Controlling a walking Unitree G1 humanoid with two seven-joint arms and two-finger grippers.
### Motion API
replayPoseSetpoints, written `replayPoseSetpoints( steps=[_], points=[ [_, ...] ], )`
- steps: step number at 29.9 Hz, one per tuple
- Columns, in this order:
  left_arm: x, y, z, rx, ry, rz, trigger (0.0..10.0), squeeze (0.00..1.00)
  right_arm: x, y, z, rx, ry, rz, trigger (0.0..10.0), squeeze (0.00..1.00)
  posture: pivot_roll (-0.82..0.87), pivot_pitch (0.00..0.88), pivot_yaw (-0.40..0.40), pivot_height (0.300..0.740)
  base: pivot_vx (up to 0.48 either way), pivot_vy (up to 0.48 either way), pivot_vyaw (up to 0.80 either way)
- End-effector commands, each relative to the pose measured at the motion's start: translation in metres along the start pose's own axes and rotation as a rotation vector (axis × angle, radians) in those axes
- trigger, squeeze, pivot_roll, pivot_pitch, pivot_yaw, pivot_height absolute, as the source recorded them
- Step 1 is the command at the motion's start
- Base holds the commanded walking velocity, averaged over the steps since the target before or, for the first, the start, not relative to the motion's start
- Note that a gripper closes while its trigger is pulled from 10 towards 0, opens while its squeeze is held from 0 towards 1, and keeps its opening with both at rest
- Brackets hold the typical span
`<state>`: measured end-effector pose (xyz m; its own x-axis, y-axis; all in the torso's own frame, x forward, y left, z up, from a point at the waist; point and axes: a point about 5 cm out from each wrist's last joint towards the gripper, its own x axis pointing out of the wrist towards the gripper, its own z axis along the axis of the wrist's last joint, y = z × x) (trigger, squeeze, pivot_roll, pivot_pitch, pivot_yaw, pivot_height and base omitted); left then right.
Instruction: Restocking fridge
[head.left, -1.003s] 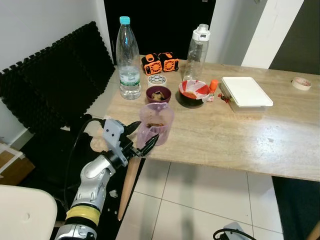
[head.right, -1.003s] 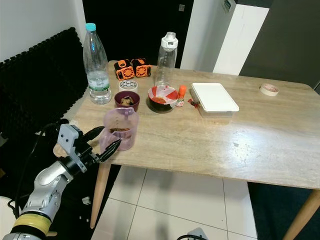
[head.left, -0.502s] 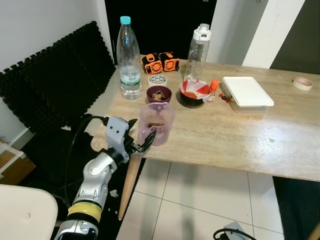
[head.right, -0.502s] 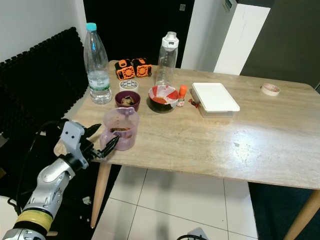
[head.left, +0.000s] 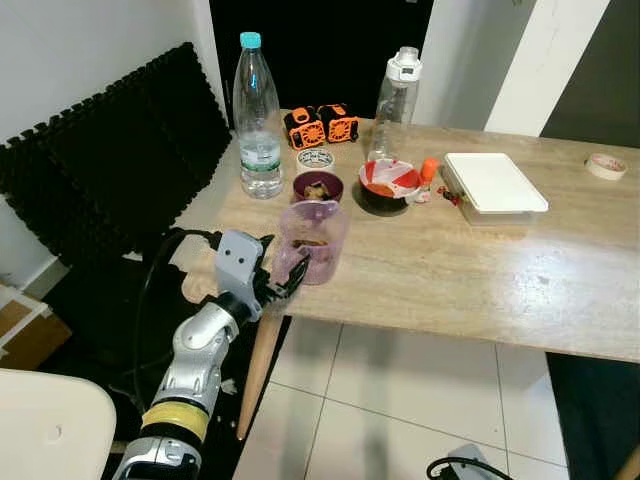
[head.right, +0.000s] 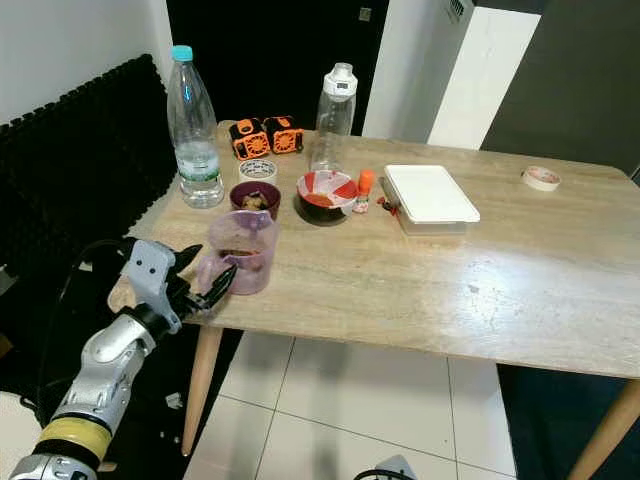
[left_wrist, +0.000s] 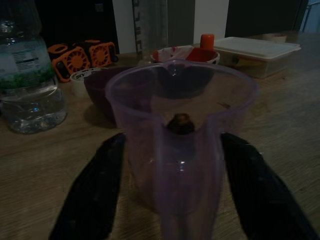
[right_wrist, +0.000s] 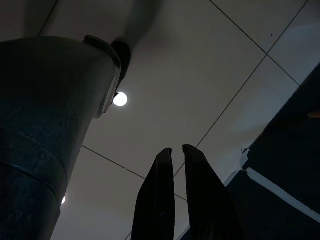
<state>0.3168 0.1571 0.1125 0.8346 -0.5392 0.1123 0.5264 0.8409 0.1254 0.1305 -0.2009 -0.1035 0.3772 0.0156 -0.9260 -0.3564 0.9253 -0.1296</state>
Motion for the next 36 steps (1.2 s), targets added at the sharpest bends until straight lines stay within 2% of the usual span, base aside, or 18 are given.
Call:
replayPoseSetpoints(
  steps=[1, 6, 23, 26, 28, 29, 31, 32, 33, 34, 35, 36],
  points=[
    [0.005, -0.006, 0.000, -0.019, -0.012, -0.020, 0.0, 0.00, 0.000, 0.000, -0.003, 0.004, 0.009, 0.001, 10.0, 0.00, 0.10, 0.023, -0.055, 0.740, 0.000, 0.000, 0.00],
    [0.007, -0.005, 0.003, -0.045, -0.035, -0.009, 0.0, 0.00, 0.000, 0.000, -0.003, 0.002, 0.010, -0.001, 10.0, 0.00, 0.10, 0.023, -0.055, 0.740, 0.000, 0.000, 0.00],
    [0.005, 0.000, 0.001, -0.034, -0.028, 0.027, 0.0, 0.00, 0.000, -0.001, -0.003, -0.008, 0.008, -0.002, 10.0, 0.00, 0.10, 0.016, -0.059, 0.740, 0.000, 0.000, 0.00],
    [0.004, 0.004, 0.001, -0.033, -0.028, 0.054, 0.0, 0.00, 0.000, -0.001, -0.003, -0.006, 0.008, -0.003, 10.0, 0.00, 0.10, 0.016, -0.059, 0.740, 0.000, 0.000, 0.00],
    [0.001, 0.017, 0.002, -0.030, -0.027, 0.130, 0.4, 0.00, 0.000, -0.001, -0.003, -0.004, 0.009, -0.003, 10.0, 0.00, 0.09, 0.017, -0.059, 0.740, 0.000, 0.000, 0.00],
    [0.001, 0.017, 0.002, -0.030, -0.027, 0.130, 0.4, 0.00, 0.000, -0.001, -0.003, -0.004, 0.009, -0.003, 10.0, 0.00, 0.09, 0.017, -0.059, 0.740, 0.000, 0.000, 0.00],
    [-0.007, 0.040, 0.005, -0.019, -0.021, 0.264, 2.9, 0.00, 0.000, 0.000, -0.003, -0.003, 0.010, -0.002, 10.0, 0.00, 0.10, 0.022, -0.058, 0.740, 0.000, 0.000, 0.00],
    [-0.007, 0.040, 0.005, -0.019, -0.021, 0.264, 2.9, 0.00, 0.000, 0.000, -0.003, -0.003, 0.010, -0.002, 10.0, 0.00, 0.10, 0.022, -0.058, 0.740, 0.000, 0.000, 0.00],
    [-0.012, 0.051, 0.006, -0.014, -0.018, 0.327, 2.9, 0.00, 0.000, 0.000, -0.003, -0.002, 0.010, -0.002, 10.0, 0.00, 0.10, 0.022, -0.058, 0.740, 0.000, 0.000, 0.00],
    [-0.018, 0.062, 0.007, -0.014, -0.015, 0.389, 7.1, 0.00, 0.000, 0.000, -0.003, -0.002, 0.010, -0.002, 10.0, 0.00, 0.10, 0.022, -0.058, 0.740, 0.000, 0.000, 0.00],
    [-0.018, 0.062, 0.007, -0.014, -0.015, 0.389, 7.1, 0.00, 0.000, 0.000, -0.003, -0.002, 0.010, -0.002, 10.0, 0.00, 0.10, 0.022, -0.058, 0.740, 0.000, 0.000, 0.00],
    [-0.026, 0.076, 0.010, -0.016, -0.016, 0.463, 9.7, 0.00, 0.000, 0.000, -0.003, -0.003, 0.010, -0.002, 10.0, 0.00, 0.10, 0.022, -0.057, 0.740, 0.000, 0.000, 0.00]
  ],
)
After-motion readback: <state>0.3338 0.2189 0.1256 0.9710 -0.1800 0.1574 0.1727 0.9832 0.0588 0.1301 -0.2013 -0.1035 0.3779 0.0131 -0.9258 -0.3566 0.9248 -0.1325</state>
